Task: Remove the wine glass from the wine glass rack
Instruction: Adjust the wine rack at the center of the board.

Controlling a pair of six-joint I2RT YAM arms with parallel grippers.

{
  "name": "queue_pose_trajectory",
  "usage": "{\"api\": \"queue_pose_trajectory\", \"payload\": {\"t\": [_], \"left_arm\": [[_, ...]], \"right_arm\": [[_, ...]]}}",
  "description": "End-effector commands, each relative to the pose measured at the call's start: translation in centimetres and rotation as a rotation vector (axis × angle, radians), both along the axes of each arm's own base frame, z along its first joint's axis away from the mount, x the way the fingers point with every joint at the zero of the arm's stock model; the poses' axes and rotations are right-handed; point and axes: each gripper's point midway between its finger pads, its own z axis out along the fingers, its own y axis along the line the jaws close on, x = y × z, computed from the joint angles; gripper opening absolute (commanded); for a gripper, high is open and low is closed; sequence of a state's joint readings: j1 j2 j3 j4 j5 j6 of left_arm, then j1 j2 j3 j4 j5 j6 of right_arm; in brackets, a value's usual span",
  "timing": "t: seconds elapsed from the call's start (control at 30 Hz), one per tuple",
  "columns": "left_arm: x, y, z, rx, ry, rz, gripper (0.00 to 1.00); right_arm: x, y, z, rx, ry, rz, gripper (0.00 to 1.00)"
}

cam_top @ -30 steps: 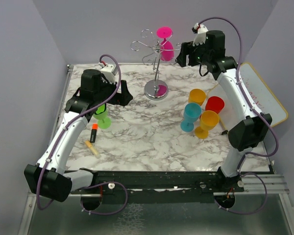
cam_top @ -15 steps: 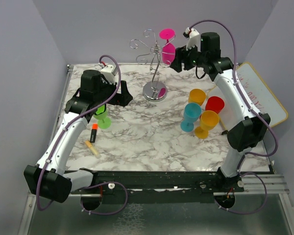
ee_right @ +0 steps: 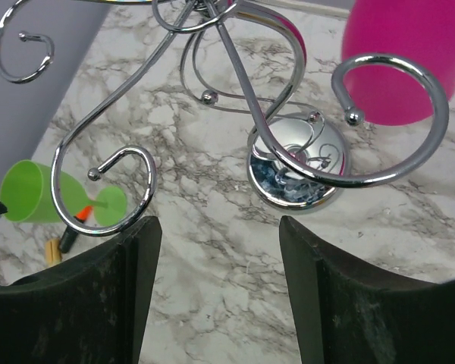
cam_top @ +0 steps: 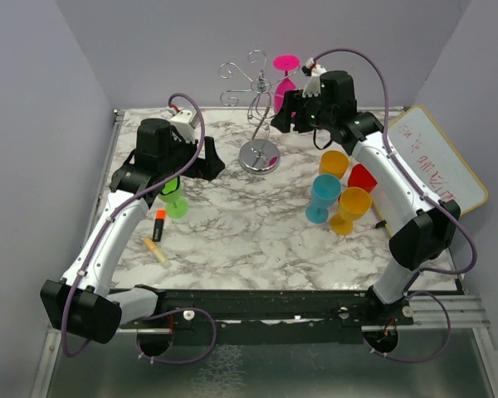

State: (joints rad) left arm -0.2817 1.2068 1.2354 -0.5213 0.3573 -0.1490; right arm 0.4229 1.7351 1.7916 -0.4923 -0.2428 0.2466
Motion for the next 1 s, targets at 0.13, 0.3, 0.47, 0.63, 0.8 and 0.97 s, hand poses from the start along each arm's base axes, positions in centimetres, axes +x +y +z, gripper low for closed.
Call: {"api": "queue_pose_trajectory", "payload": {"t": [0.13, 0.3, 0.47, 0.63, 0.8, 0.97], "left_arm": [[-0.9, -0.1, 0.7, -0.018, -0.027, -0.022, 0.88], [-1.1, 0.2, 0.7, -0.014, -0.034, -0.010, 0.88], [-0.9, 0.2, 0.9, -0.015, -0.037, -0.002, 0.88], [-1.0, 0.4, 1.0, -0.012, -0.042, 0.005, 0.88], [-0.8, 0.5, 0.9, -0.007, -0.041, 0.012, 0.88], [-0.7, 0.6, 1.0, -0.003, -0.046, 0.016, 0.88]], "right_arm": [[-0.4, 2.6, 3.1, 0.055, -0.065, -0.110, 0.69], [-0.7, 3.2, 3.1, 0.040, -0.069, -0.173, 0.69], [-1.4, 5.3, 3.1, 0.055, -0.080, -0.172, 0.70], [-1.4, 6.4, 3.3, 0.063, -0.081, -0.198, 0.70], [-1.9, 7.4, 3.0, 0.061, -0.088, -0.207, 0.70], [-3.0, 7.3, 3.5, 0.066, -0.109, -0.173, 0.71]]}}
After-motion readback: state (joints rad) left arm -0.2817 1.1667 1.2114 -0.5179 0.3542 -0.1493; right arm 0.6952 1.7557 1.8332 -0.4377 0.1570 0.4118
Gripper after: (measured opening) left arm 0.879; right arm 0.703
